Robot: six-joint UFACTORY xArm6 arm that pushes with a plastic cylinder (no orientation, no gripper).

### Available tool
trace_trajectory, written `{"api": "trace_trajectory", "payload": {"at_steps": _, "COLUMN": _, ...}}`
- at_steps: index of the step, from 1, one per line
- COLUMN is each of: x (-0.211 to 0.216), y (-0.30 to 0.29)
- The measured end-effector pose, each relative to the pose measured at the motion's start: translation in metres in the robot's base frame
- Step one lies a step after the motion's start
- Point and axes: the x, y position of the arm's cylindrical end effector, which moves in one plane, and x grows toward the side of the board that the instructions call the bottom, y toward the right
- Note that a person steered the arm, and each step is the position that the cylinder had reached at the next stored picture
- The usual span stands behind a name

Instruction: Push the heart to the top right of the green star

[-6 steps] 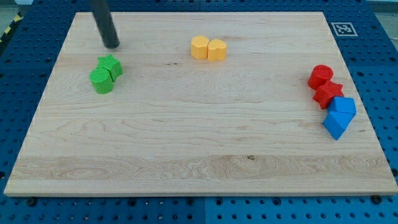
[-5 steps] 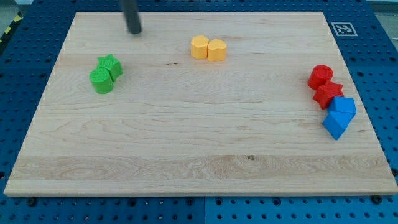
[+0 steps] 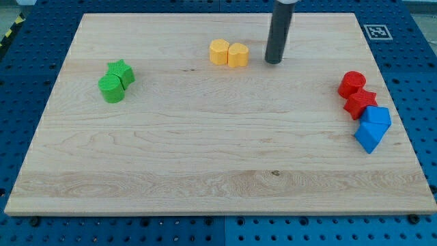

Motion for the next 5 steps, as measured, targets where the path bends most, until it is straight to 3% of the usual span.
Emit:
{"api": "trace_trajectory", "payload": {"at_steps": 2, "x": 0.000, "y": -0.118}}
{"api": "trace_trajectory", "payload": {"at_steps": 3, "x": -0.003, "y": -0.149}}
{"api": "trace_trajectory", "payload": {"at_steps": 5, "x": 0.004, "y": -0.100}}
